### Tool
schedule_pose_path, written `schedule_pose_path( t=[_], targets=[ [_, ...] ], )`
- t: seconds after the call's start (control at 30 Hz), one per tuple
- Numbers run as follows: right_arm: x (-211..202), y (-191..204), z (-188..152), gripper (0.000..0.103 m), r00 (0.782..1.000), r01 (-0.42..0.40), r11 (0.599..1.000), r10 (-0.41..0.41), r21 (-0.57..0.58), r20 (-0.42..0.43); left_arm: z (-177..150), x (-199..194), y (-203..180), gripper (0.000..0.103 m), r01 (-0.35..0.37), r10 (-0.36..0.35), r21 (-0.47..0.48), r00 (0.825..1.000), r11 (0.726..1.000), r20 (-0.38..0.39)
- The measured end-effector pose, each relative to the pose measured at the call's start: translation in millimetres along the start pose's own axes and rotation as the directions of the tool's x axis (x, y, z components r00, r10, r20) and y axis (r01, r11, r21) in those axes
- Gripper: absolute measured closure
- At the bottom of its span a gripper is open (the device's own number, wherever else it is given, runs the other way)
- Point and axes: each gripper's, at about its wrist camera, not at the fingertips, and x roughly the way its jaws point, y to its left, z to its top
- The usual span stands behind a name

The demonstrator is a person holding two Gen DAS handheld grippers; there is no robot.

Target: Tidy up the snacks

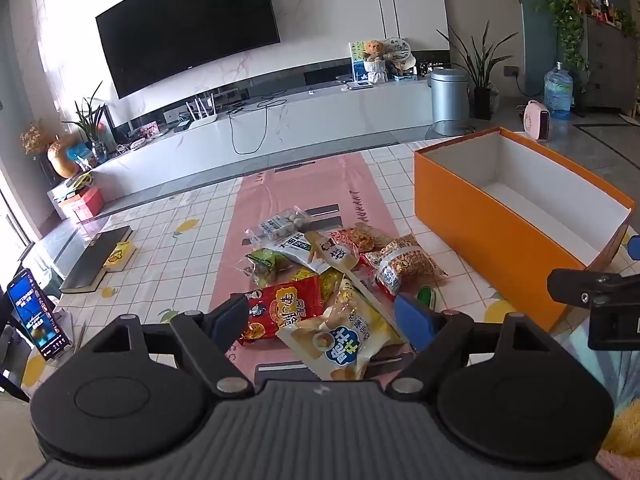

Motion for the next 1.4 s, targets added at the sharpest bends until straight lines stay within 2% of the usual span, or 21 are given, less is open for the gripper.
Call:
schedule_pose_path(
  t=[0.27, 1.4],
  targets=[
    [6.5, 6.4, 0.5, 0.004, 0.999, -0.004, 1.000, 0.003, -0.027, -0.036, -3.1, 4.4, 5.9, 0.007, 0.009, -0.010, -0.034, 1.000, 0.999, -0.026],
    [7.4, 20.1, -4.4, 0.004, 0.999, 0.023, 0.999, -0.024, -0.042, -0.043, -7.5, 4.3, 20.2, 0.007, 0.036, -0.039, -0.085, 0.998, 0.996, -0.042]
  ],
)
